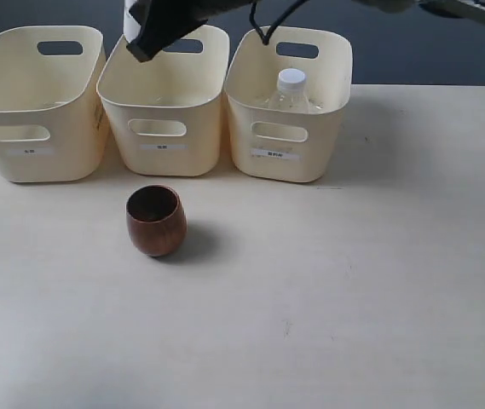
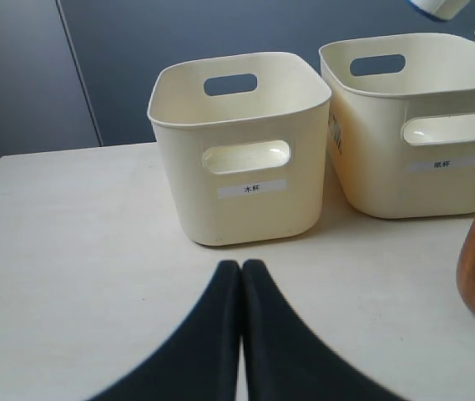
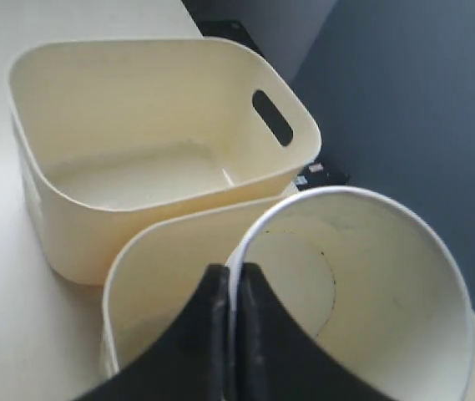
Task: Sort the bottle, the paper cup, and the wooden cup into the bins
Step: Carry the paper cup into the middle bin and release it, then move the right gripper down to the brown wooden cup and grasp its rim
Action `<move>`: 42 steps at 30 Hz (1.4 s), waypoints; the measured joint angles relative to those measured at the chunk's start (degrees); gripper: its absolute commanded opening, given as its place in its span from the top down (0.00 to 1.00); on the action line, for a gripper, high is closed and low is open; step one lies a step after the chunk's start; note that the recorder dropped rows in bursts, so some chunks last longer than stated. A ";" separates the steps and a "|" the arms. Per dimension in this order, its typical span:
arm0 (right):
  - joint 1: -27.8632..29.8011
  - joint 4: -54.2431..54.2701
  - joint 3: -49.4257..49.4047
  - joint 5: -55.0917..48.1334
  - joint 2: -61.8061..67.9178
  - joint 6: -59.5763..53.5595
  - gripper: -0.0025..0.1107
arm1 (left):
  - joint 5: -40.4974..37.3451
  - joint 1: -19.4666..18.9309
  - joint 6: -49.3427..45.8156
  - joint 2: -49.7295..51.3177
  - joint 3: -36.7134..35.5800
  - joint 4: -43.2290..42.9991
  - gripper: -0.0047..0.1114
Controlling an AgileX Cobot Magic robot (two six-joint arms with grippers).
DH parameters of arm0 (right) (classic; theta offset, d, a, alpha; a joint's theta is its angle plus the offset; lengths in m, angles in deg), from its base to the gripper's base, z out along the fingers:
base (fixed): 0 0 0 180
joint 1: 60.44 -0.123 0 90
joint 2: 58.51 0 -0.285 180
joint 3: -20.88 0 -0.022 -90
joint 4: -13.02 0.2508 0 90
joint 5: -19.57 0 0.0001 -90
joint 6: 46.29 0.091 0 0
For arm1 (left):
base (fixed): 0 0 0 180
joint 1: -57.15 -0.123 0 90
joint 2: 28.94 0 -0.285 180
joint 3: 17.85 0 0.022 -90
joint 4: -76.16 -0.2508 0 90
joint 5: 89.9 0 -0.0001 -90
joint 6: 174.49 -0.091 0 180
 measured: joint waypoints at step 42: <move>1.74 -7.93 9.59 -18.94 2.19 13.51 0.66 | 0.00 0.00 0.00 0.00 0.00 0.00 0.96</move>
